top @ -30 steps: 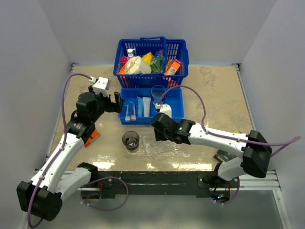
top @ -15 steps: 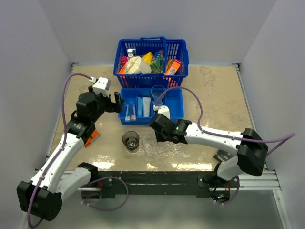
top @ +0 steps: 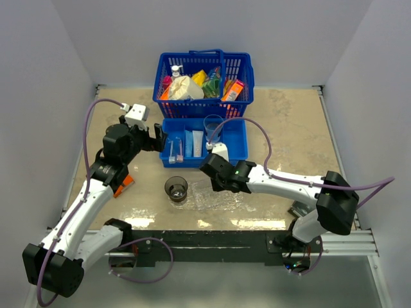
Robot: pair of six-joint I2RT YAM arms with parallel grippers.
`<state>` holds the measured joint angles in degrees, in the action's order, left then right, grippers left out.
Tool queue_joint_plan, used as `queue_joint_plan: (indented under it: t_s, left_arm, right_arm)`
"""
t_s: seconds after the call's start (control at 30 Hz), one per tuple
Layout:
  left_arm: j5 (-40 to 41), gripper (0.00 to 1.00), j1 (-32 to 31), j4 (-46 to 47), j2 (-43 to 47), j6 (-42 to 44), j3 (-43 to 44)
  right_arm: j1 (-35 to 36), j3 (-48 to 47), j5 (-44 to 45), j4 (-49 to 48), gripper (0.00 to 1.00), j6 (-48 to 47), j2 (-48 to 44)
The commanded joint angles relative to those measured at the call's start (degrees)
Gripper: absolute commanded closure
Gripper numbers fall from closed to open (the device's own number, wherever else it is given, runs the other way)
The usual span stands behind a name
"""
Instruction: Prepare toiletry sets of a toothbrush and toothpaste on the tray
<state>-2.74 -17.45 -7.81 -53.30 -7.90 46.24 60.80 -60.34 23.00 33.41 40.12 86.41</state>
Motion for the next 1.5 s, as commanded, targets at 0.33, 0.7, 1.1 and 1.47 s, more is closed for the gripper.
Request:
queue_joint_plan:
  t_s: [0.33, 0.7, 1.1, 1.47]
  left_arm:
    - [0.2, 0.04, -0.4, 1.8, 0.4, 0.6, 0.0]
    - [-0.2, 0.04, -0.5, 2.0, 0.2, 0.5, 0.1]
    - [-0.7, 0.04, -0.8, 2.1, 0.2, 0.3, -0.1]
    - [-1.0, 0.04, -1.2, 2.3, 0.1, 0.2, -0.2]
  right_arm:
    - [0.0, 0.0, 1.3, 0.3, 0.99, 8.5, -1.2]
    - [0.0, 2.9, 1.7, -3.3, 1.00, 15.2, -2.7]
    - [0.0, 4.4, 2.0, -3.1, 1.00, 21.7, -3.7]
    - [0.0, 4.5, 3.6, -0.6, 1.00, 22.8, -3.7]
